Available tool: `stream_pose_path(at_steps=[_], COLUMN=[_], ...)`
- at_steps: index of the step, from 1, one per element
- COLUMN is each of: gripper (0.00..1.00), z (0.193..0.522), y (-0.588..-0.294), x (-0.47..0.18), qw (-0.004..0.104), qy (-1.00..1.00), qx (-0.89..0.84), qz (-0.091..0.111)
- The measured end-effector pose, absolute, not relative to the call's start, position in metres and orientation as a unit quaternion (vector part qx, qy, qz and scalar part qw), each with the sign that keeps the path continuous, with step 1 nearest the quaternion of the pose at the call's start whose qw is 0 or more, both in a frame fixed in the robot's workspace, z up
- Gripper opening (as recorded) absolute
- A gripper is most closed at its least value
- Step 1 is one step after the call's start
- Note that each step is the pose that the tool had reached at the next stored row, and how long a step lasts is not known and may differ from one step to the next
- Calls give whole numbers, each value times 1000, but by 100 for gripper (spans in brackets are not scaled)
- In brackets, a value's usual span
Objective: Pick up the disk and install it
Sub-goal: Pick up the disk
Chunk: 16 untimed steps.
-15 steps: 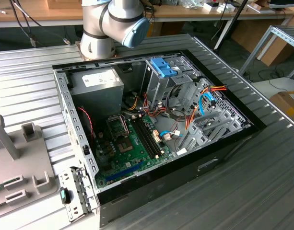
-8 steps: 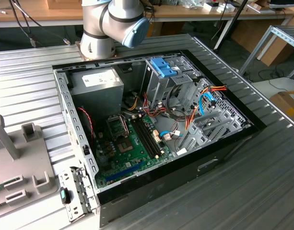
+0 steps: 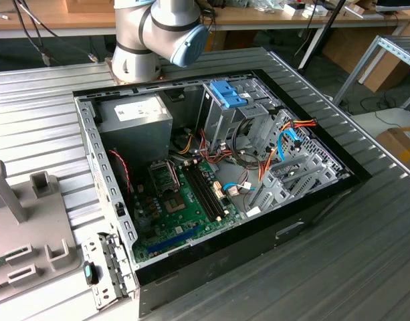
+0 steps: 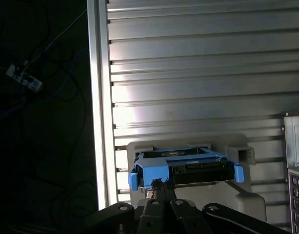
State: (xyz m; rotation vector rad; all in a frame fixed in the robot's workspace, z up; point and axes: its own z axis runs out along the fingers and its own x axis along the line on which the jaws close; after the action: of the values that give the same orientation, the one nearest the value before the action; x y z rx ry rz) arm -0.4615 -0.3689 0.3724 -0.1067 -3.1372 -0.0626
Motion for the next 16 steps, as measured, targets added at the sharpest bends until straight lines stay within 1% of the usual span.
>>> stream_pose_path(at_steps=[16], gripper=[11], z=[372], y=[-369], x=[-461], qw=[2], qy=[-999], qx=[32], qz=[-20])
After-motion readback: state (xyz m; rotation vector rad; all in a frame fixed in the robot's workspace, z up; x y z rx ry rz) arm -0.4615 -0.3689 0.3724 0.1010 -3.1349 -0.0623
